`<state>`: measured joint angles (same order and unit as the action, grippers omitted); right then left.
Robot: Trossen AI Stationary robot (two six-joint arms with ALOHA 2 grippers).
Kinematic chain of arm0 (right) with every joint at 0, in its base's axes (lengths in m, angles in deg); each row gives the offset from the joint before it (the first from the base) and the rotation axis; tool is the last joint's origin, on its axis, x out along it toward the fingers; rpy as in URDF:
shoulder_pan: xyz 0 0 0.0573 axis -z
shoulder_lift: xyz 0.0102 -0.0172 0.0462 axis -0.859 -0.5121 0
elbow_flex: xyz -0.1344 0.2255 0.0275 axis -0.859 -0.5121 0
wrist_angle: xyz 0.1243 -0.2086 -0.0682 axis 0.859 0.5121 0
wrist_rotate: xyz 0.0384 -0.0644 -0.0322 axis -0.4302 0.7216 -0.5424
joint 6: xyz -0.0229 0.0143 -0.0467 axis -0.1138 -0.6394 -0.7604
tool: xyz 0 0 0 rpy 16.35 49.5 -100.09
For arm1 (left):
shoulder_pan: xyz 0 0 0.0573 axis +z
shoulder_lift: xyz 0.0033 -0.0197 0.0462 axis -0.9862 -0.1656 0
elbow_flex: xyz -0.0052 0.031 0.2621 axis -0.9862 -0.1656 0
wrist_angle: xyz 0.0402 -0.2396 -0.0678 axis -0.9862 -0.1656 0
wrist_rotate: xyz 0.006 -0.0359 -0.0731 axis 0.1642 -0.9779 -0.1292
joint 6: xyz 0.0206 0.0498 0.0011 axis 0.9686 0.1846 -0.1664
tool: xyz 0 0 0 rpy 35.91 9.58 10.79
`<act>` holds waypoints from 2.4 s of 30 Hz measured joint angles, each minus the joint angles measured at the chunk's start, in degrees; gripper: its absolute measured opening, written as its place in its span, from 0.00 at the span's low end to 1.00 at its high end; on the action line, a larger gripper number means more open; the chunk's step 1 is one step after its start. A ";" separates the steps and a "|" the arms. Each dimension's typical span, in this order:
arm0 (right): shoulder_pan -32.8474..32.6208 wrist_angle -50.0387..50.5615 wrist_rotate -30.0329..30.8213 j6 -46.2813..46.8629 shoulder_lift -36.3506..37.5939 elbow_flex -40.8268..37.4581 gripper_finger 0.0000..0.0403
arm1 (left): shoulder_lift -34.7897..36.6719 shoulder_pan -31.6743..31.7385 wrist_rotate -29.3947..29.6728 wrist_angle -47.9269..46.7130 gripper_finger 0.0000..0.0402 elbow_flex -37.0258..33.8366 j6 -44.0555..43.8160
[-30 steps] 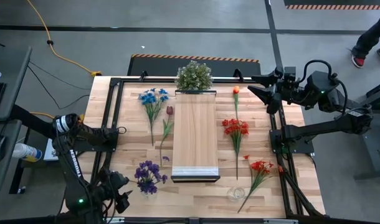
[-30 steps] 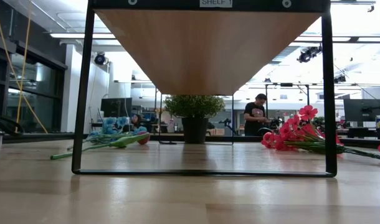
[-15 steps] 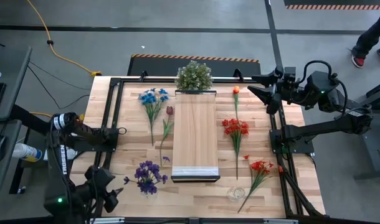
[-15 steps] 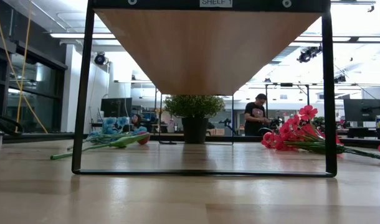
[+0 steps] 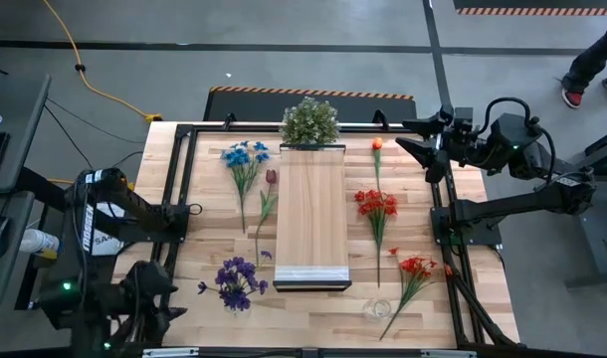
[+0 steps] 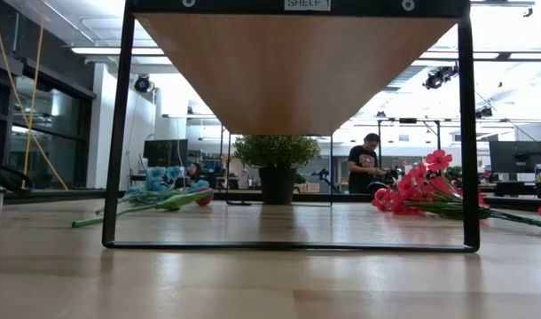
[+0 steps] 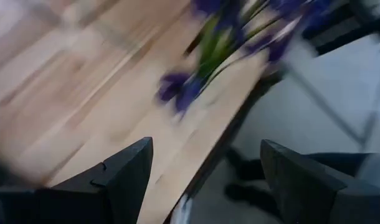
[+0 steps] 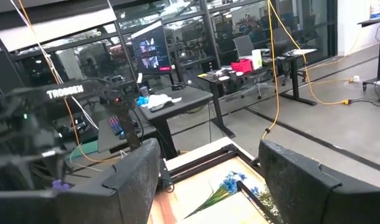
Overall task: Pick and place flowers into a vace then onto a shelf
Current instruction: Put the blue flowers into the left transparent vase
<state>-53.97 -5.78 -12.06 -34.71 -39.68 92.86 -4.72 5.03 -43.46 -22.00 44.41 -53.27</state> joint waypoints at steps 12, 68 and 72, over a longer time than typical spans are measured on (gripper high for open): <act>0.00 -0.79 1.20 -3.73 0.04 0.00 0.65 | 6.15 0.07 27.72 0.04 0.81 10.02 26.49; 0.01 -7.82 18.38 -24.11 4.87 0.00 0.65 | 6.94 81.71 8.77 0.04 0.81 9.95 59.44; 0.01 -7.76 18.38 -24.14 4.94 0.00 0.65 | 6.94 89.09 4.08 0.07 0.81 9.94 60.86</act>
<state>-53.96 -13.54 6.32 -58.86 -34.74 92.86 2.22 94.12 -39.39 -21.93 54.35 7.58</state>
